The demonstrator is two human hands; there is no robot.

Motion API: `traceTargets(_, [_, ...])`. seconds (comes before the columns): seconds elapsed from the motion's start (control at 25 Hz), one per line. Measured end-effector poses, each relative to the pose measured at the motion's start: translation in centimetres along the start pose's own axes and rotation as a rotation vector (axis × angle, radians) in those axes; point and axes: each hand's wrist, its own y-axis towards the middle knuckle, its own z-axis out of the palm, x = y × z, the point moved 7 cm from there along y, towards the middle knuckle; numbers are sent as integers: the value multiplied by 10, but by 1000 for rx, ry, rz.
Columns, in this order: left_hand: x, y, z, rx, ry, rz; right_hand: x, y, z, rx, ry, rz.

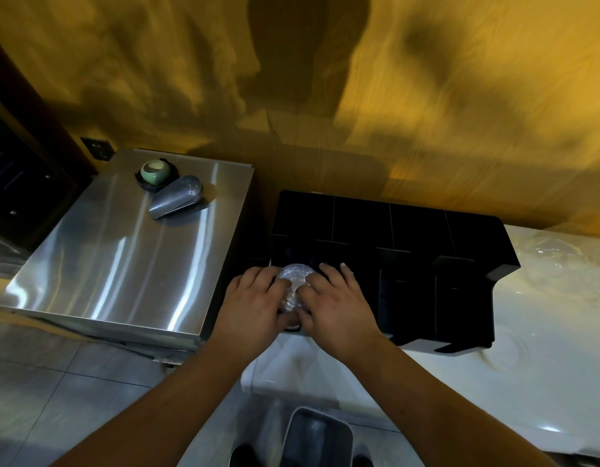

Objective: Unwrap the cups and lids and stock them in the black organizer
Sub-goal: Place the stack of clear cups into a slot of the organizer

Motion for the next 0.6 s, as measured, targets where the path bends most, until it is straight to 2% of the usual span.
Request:
traceTargets(0.4, [3, -5, 0, 70, -48, -20, 0, 1, 14, 30, -23, -40])
traceTargets(0.6, [-5, -8, -16, -1, -56, -40, 0, -8, 7, -51, -8, -25])
